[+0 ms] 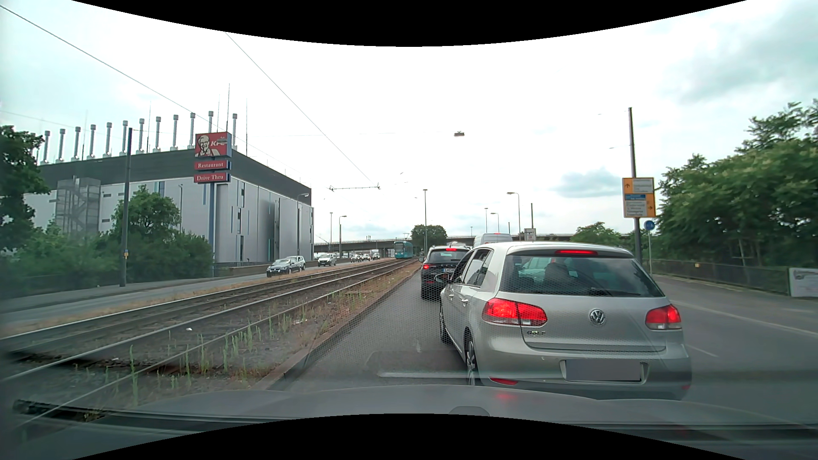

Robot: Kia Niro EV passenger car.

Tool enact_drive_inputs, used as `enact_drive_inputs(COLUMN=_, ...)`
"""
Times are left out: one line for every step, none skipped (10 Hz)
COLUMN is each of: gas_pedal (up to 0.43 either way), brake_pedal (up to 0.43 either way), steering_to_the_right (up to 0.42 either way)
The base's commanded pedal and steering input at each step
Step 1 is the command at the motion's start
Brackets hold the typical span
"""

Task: Follow the waypoints while adhering to traffic rules and regulations

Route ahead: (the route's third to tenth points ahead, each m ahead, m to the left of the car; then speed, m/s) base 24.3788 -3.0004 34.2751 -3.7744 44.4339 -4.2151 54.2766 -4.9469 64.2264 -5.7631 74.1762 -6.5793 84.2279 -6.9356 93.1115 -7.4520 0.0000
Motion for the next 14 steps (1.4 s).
enact_drive_inputs(gas_pedal=0.0, brake_pedal=0.244, steering_to_the_right=0.001)
enact_drive_inputs(gas_pedal=0.0, brake_pedal=0.25, steering_to_the_right=0.001)
enact_drive_inputs(gas_pedal=0.0, brake_pedal=0.244, steering_to_the_right=0.001)
enact_drive_inputs(gas_pedal=0.0, brake_pedal=0.244, steering_to_the_right=0.001)
enact_drive_inputs(gas_pedal=0.0, brake_pedal=0.244, steering_to_the_right=0.001)
enact_drive_inputs(gas_pedal=0.0, brake_pedal=0.244, steering_to_the_right=0.001)
enact_drive_inputs(gas_pedal=0.0, brake_pedal=0.244, steering_to_the_right=0.001)
enact_drive_inputs(gas_pedal=0.0, brake_pedal=0.244, steering_to_the_right=0.001)
enact_drive_inputs(gas_pedal=0.0, brake_pedal=0.25, steering_to_the_right=0.001)
enact_drive_inputs(gas_pedal=0.0, brake_pedal=0.244, steering_to_the_right=0.001)
enact_drive_inputs(gas_pedal=0.0, brake_pedal=0.244, steering_to_the_right=0.001)
enact_drive_inputs(gas_pedal=0.0, brake_pedal=0.244, steering_to_the_right=0.001)
enact_drive_inputs(gas_pedal=0.0, brake_pedal=0.244, steering_to_the_right=0.001)
enact_drive_inputs(gas_pedal=0.0, brake_pedal=0.25, steering_to_the_right=0.001)
